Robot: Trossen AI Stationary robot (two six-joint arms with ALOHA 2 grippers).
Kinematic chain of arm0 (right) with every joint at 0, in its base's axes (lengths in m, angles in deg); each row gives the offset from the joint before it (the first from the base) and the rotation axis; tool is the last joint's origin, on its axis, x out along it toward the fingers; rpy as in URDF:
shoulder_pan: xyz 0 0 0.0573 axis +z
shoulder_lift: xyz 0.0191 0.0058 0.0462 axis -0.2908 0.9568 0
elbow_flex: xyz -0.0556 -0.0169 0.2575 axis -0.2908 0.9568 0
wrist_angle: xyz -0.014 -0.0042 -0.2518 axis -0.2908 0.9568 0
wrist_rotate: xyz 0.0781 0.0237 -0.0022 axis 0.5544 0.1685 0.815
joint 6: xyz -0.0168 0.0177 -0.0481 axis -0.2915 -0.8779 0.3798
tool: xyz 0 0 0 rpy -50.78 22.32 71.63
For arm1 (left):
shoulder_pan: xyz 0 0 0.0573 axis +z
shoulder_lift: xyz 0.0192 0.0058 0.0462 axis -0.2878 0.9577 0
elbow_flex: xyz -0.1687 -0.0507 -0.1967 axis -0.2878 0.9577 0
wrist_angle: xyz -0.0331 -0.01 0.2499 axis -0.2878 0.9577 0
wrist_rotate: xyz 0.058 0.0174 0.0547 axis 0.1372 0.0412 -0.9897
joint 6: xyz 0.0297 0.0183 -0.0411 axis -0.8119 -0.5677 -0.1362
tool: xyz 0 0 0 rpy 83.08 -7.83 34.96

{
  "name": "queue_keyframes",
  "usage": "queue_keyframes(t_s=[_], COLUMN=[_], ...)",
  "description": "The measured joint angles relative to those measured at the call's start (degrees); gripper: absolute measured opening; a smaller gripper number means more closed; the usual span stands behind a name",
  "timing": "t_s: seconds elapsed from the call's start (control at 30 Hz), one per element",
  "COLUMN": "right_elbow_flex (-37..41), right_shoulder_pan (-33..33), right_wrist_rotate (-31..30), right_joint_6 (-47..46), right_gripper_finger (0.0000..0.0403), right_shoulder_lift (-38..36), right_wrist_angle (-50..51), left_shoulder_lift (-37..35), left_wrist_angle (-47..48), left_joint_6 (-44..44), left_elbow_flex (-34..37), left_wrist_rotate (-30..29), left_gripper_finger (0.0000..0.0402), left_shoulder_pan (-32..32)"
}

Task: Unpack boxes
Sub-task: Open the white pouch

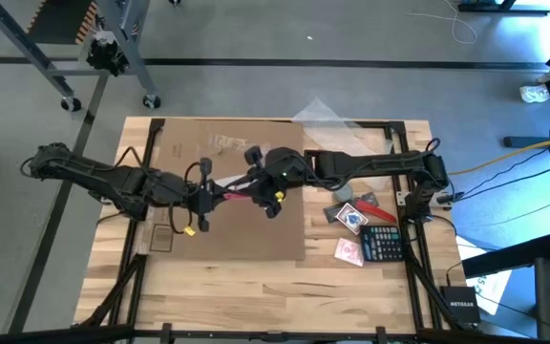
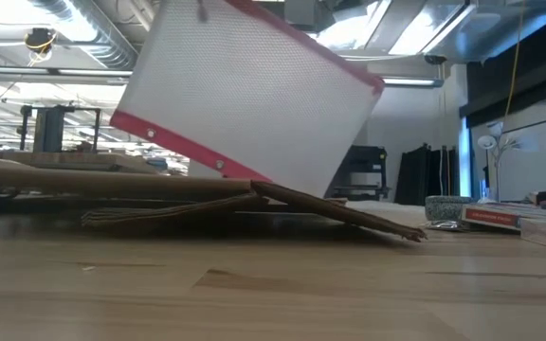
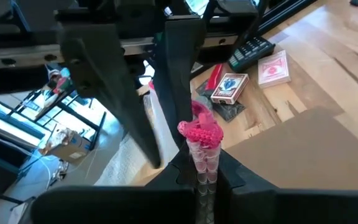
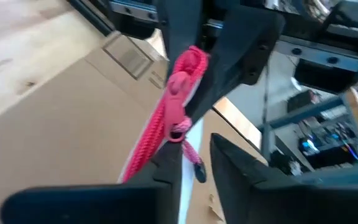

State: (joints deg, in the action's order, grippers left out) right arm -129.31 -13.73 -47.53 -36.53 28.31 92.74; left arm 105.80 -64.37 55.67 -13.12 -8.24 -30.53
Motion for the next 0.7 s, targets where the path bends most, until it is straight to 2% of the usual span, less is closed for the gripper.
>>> queue_keyframes(t_s=[0.17,0.3,0.6,0.7], right_elbow_flex=[0.00,-0.04,-0.11,-0.11], right_shoulder_pan=[0.02,0.36,2.22,1.89], right_wrist_rotate=[3.04,2.87,-4.61,-10.96], right_joint_6=[0.90,0.26,-3.63,-6.78], right_gripper_finger=[0.0014,0.0004,0.0000,0.0000], right_shoulder_lift=[0.34,0.24,-0.88,-0.86], right_wrist_angle=[0.56,2.29,18.82,22.51], left_shoulder_lift=[0.00,0.11,0.11,0.09], left_wrist_angle=[0.25,1.14,3.24,3.80], left_joint_6=[0.25,1.24,3.13,4.57], left_elbow_flex=[0.00,0.00,0.04,0.04], left_wrist_rotate=[0.23,0.04,-3.26,-2.57], left_gripper_finger=[0.0001,0.0001,0.0001,0.0001], left_shoulder_pan=[-0.02,-0.02,-0.40,-0.48])
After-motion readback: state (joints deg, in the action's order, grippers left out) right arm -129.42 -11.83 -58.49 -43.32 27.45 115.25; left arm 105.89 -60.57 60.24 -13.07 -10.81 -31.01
